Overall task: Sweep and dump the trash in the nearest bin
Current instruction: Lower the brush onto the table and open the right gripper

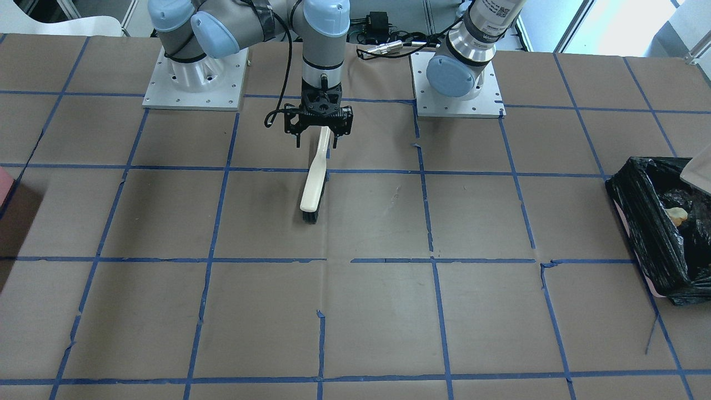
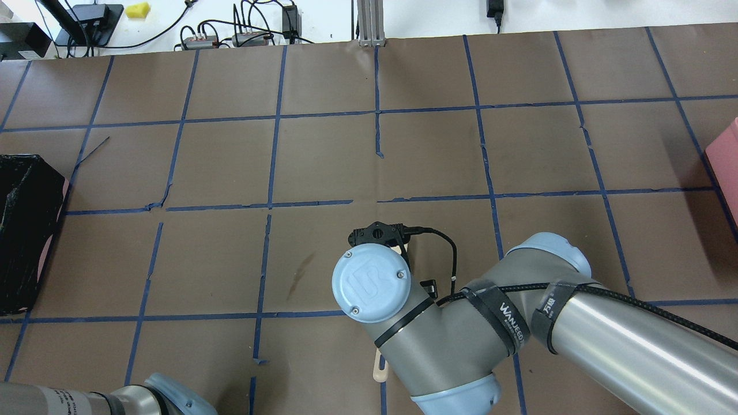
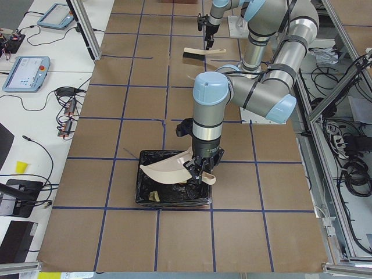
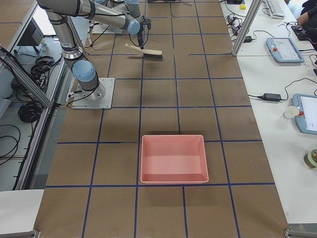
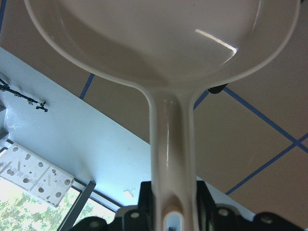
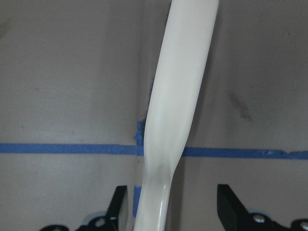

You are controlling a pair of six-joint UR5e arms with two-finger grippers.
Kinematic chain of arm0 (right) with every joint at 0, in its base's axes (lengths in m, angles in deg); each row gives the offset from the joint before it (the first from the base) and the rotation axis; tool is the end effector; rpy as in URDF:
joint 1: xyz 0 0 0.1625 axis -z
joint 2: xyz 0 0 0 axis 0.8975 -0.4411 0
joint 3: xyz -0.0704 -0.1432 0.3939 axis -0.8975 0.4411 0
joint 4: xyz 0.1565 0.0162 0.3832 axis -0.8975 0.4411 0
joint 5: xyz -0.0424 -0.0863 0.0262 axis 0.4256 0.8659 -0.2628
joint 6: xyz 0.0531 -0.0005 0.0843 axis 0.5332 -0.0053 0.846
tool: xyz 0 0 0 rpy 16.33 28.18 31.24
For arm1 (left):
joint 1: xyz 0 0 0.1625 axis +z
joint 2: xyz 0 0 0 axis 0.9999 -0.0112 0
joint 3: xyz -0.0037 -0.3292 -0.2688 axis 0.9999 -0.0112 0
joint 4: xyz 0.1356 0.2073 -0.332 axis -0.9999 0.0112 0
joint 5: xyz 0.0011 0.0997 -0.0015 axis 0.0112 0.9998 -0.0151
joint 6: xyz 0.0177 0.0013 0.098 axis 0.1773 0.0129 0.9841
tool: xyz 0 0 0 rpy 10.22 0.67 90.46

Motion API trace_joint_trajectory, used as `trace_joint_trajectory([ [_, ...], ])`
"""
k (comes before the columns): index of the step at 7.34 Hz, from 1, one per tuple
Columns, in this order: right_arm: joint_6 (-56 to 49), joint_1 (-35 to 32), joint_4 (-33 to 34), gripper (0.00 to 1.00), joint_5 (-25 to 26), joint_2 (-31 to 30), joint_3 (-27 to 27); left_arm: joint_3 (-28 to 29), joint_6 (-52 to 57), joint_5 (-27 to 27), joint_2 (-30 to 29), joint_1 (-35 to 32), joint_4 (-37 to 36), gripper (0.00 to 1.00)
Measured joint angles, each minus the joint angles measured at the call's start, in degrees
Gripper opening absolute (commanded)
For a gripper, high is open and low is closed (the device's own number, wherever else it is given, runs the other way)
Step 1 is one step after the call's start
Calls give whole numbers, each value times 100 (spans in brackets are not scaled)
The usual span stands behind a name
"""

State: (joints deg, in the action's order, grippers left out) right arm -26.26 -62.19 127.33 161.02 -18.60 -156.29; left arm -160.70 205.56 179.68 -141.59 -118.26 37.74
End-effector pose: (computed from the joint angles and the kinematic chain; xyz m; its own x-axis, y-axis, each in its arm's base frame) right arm 0.3605 -0.2979 0.2702 -0.9922 -0.0724 0.1012 -0.0880 0.9832 -0.1599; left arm 0.4775 -0.3962 0.5168 -0.5475 0.8075 -0.2196 0.7529 0.5898 0.2918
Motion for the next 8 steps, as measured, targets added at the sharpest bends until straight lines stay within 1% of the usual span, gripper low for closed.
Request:
trace_joint_trajectory([
  [1,-173,128,-143,96,63,0,185,-8,-98,-265,74,-25,179,5],
  [2,-379,357,-383,100,69,-9,425,-24,-176,-575,172,-69,354,5],
  [3,-571,606,-732,100,51,-24,722,-45,-287,-793,280,-215,493,5],
  [4,-819,845,-1085,100,39,-37,999,-59,-456,-886,398,-472,593,5],
  [7,-1502,1555,-1561,100,24,-69,1473,-225,-1229,-960,630,-1351,826,5],
  [8,-1677,1842,-1872,100,17,-110,1662,-341,-1637,-993,645,-1727,863,5],
])
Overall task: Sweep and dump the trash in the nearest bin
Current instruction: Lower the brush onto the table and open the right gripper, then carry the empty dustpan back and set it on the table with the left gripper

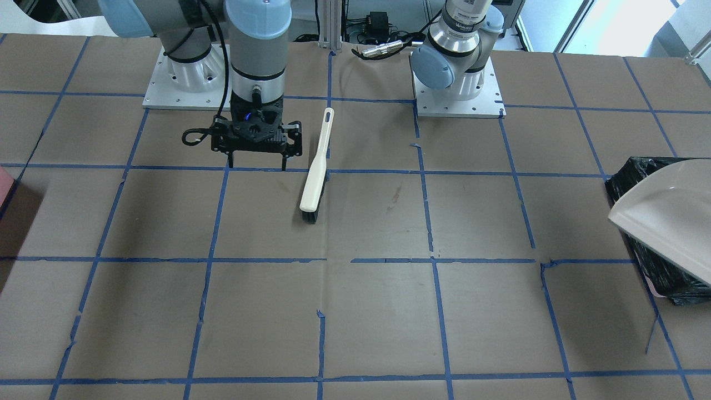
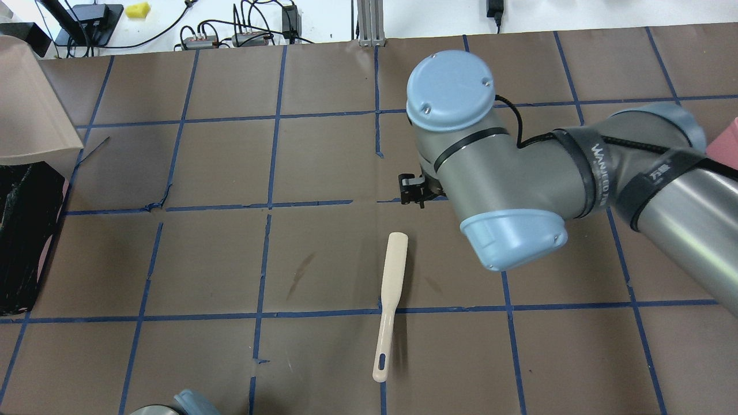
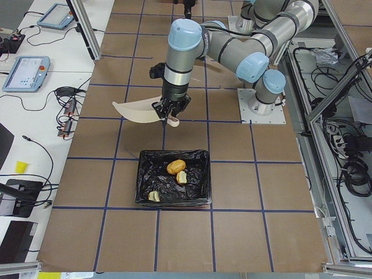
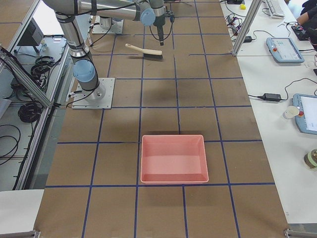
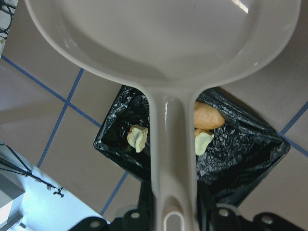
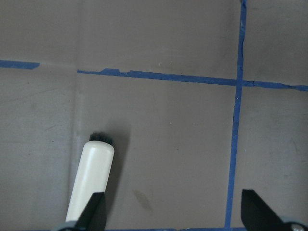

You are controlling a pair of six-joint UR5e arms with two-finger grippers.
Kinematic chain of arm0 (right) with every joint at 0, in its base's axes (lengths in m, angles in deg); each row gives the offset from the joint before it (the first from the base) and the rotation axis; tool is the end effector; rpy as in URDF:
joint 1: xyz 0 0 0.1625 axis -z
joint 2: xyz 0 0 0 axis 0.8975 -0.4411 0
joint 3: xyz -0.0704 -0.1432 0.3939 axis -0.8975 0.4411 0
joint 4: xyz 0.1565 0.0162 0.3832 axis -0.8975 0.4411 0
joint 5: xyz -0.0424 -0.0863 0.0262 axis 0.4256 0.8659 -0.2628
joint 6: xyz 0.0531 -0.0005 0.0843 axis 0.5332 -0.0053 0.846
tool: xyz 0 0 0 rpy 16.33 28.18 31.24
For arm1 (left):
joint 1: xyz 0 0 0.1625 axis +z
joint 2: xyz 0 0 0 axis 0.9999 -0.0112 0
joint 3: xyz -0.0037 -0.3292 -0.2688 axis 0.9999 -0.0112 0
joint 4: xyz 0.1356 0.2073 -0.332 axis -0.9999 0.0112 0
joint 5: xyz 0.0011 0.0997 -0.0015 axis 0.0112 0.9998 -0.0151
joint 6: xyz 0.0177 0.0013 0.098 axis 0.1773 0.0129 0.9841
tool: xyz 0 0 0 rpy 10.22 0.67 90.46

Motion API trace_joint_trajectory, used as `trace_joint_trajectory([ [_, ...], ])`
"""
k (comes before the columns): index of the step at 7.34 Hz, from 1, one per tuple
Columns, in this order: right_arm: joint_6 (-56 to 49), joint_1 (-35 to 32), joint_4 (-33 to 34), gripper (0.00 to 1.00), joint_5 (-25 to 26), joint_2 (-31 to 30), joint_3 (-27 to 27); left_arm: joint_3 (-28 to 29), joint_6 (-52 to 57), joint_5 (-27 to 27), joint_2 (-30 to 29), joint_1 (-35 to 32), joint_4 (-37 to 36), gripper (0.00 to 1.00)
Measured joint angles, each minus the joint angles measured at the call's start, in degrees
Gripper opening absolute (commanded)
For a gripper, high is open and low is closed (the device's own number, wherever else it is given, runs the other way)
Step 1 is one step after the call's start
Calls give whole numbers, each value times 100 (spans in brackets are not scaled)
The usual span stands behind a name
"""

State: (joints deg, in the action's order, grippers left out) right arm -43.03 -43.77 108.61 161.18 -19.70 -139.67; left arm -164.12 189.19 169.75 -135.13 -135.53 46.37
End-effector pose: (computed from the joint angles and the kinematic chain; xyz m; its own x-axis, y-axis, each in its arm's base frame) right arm 0.2611 -0.4388 0.3769 -0.9876 -0.0448 0.1502 -0.0614 0.9923 -0.1078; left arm 0.2886 -0.4931 0.5317 -0.5333 0.8140 -0.2301 0.8304 0.5557 0.0410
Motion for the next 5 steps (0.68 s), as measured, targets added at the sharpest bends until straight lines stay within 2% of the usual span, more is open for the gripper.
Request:
trace_joint_trajectory([
  [3,-508,754,-876,100,-30,-79,694,-371,-1670,-83,-61,-1222,5,5],
  [5,-959,1097,-1015,100,-22,-85,905,-664,-2904,-79,-136,-1948,-93,5],
])
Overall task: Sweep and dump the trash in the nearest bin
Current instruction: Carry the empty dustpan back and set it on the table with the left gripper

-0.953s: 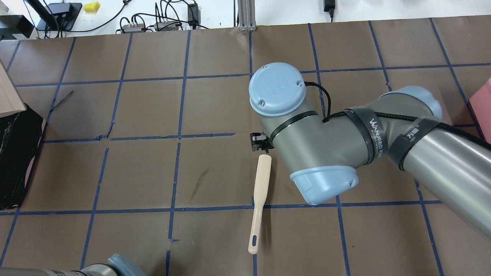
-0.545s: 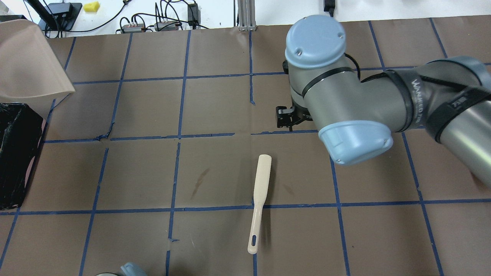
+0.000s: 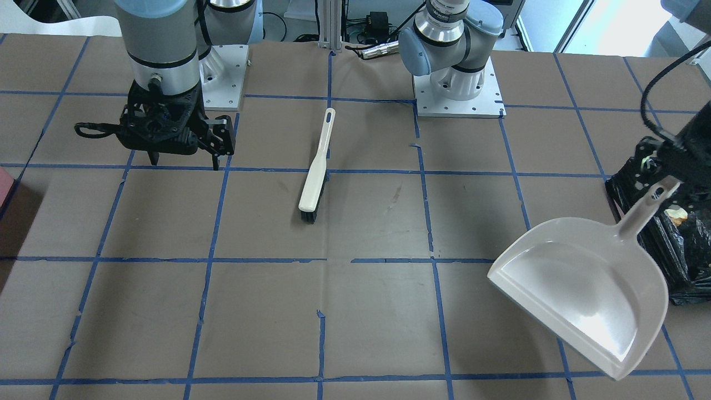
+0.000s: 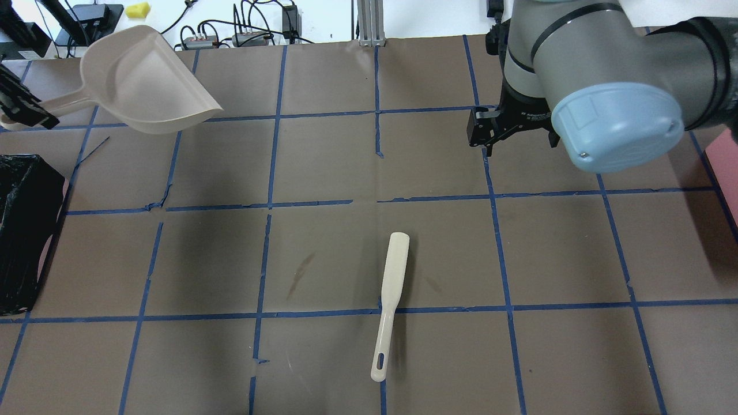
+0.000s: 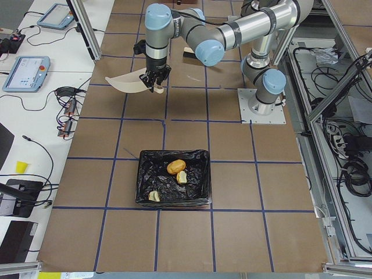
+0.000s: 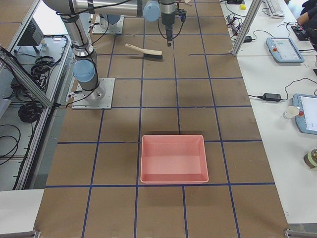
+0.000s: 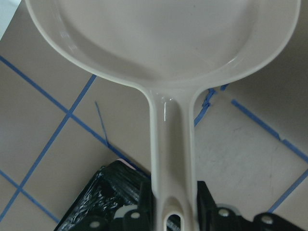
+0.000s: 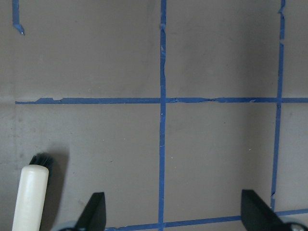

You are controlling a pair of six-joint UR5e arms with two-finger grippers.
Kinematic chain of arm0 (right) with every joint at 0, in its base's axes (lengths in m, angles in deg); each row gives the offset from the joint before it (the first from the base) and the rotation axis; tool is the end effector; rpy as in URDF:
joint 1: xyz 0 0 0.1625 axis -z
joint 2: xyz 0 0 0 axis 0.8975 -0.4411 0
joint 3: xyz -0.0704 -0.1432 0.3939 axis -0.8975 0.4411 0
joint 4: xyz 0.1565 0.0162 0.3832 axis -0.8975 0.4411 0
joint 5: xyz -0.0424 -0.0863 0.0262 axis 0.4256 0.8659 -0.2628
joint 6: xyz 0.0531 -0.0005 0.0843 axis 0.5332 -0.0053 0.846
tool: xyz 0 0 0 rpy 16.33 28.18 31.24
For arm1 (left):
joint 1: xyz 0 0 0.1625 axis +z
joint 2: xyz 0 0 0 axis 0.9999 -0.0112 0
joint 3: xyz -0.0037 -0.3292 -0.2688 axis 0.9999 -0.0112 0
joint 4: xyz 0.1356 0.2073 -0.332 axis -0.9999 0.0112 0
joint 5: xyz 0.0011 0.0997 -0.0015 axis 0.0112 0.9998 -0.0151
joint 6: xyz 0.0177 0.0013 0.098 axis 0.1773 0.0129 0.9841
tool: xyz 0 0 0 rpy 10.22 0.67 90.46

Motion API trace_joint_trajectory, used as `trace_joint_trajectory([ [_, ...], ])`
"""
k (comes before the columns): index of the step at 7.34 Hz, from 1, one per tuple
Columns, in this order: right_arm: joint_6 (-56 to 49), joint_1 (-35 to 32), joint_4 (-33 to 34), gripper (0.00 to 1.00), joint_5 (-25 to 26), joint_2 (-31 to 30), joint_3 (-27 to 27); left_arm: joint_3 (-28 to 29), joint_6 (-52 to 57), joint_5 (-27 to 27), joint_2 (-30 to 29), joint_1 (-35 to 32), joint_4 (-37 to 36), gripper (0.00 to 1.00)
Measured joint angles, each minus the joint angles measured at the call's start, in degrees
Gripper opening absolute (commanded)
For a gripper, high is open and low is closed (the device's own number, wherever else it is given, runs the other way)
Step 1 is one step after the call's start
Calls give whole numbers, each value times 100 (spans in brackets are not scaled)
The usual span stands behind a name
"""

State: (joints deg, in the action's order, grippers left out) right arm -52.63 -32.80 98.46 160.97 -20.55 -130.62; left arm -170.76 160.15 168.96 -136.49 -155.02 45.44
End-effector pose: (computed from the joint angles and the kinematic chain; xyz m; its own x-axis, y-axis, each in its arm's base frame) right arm 0.1741 -0.4886 0.4426 -0.9864 -0.0235 0.1628 -0.0364 0.9964 -0.0766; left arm 0.1059 -0.5608 0.4616 -0.6806 0.7256 -0.1016 0.7319 0.6796 -0.0498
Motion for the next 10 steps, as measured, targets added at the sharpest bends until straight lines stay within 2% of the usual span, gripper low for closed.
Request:
trace_joint_trajectory([
  [3,-368,255,-12,100,0,-1,51,-467,-2082,3,-88,-1134,-472,5],
  [6,-557,290,-12,100,3,-57,25,-572,-3809,-4,-290,-2133,-770,5],
  [10,-1190,483,-7,100,-108,-84,-2,-588,-5653,-53,-999,-3253,-1773,5],
])
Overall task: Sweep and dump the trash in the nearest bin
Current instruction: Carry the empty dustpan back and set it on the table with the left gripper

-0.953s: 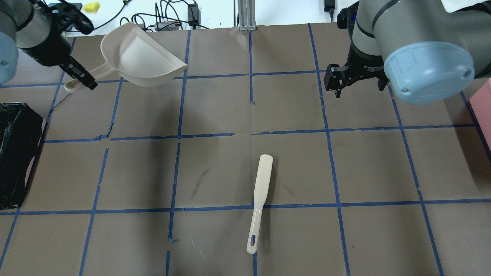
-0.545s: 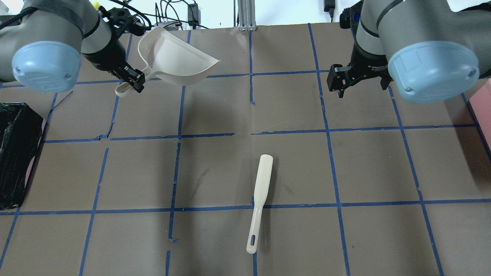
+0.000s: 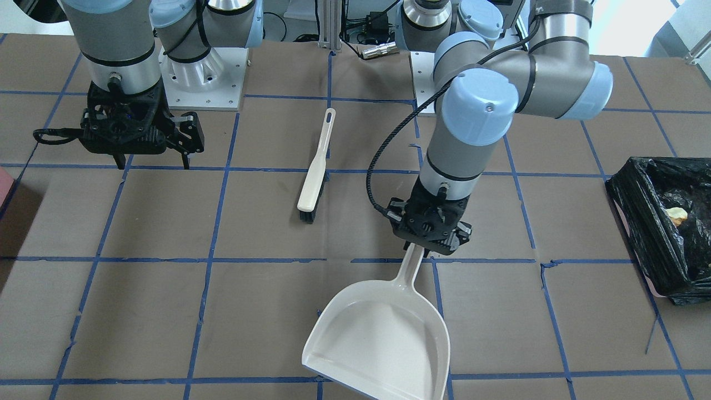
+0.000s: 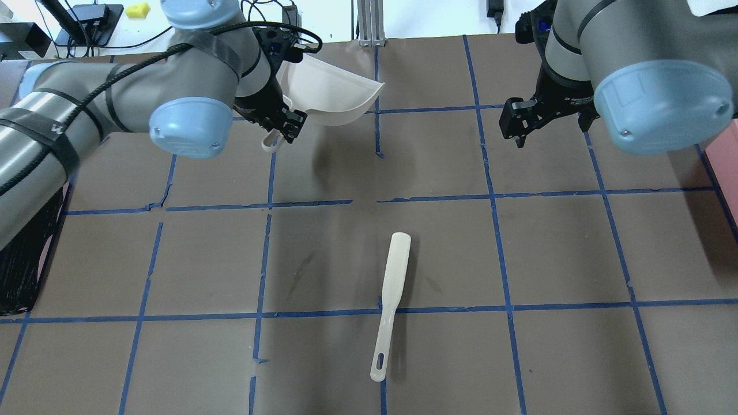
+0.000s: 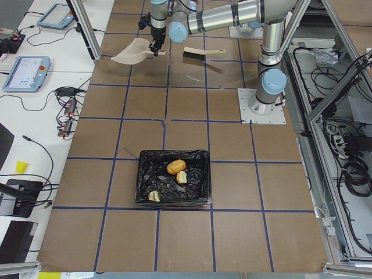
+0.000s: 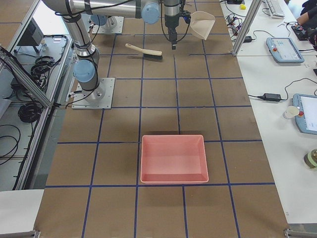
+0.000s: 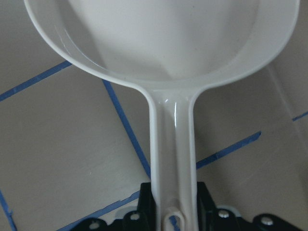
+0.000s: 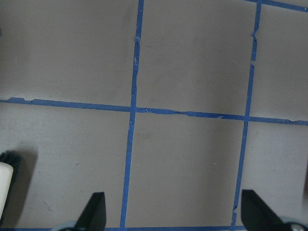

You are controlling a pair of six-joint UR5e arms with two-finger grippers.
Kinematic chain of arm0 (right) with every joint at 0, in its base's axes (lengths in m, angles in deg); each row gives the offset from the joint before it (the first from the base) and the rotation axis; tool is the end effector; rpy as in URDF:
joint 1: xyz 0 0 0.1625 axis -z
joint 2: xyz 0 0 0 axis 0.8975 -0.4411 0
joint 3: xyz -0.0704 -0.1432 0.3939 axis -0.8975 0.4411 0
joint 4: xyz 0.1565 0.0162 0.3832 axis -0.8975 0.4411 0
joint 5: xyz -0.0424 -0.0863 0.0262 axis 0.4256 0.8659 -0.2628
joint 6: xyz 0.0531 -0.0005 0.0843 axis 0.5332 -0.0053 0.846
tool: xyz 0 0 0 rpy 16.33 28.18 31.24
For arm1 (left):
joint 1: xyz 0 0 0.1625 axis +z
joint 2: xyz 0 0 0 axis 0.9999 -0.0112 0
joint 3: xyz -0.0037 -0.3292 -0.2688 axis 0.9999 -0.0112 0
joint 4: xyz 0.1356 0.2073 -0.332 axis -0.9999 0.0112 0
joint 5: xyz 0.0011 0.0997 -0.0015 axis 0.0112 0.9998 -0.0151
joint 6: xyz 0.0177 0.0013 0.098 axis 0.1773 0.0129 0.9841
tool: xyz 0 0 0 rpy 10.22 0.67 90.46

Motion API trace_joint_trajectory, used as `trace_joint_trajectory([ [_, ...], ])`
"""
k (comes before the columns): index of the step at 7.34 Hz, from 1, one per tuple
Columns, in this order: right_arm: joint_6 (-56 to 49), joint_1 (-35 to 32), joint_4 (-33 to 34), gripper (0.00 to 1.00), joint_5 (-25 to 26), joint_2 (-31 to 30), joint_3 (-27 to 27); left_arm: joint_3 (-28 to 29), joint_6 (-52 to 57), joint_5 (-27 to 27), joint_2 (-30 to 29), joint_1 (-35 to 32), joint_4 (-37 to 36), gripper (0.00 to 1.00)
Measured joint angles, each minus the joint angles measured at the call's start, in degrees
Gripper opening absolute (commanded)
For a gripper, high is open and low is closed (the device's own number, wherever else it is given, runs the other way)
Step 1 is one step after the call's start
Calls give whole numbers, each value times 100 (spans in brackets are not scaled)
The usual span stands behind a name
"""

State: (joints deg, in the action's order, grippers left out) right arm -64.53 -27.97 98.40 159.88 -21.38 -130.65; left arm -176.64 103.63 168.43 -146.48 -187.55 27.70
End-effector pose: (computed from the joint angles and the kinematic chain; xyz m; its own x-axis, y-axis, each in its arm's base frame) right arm 0.1341 -0.4972 0.4493 -0.9765 -0.1463 0.1580 -0.1569 0.9860 -0.0566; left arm -0.2204 -0.5799 0.3441 -0.9205 0.3904 -0.0140 0.3881 0.9100 -0.1459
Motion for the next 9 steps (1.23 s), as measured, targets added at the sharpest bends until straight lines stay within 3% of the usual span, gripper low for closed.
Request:
trace_joint_trajectory([
  [4,-379,205,-24,100,-645,-72,-46,-13,-1044,-349,-697,-682,-785,5],
  [7,-403,207,-15,100,-817,-94,-101,-300,-1617,-322,-839,-908,-1115,6],
  [8,-421,207,-11,100,-824,-101,-128,-394,-1780,-327,-846,-928,-1205,13],
  [9,-449,208,-7,100,-826,-107,-139,-432,-1923,-347,-850,-934,-1242,40],
])
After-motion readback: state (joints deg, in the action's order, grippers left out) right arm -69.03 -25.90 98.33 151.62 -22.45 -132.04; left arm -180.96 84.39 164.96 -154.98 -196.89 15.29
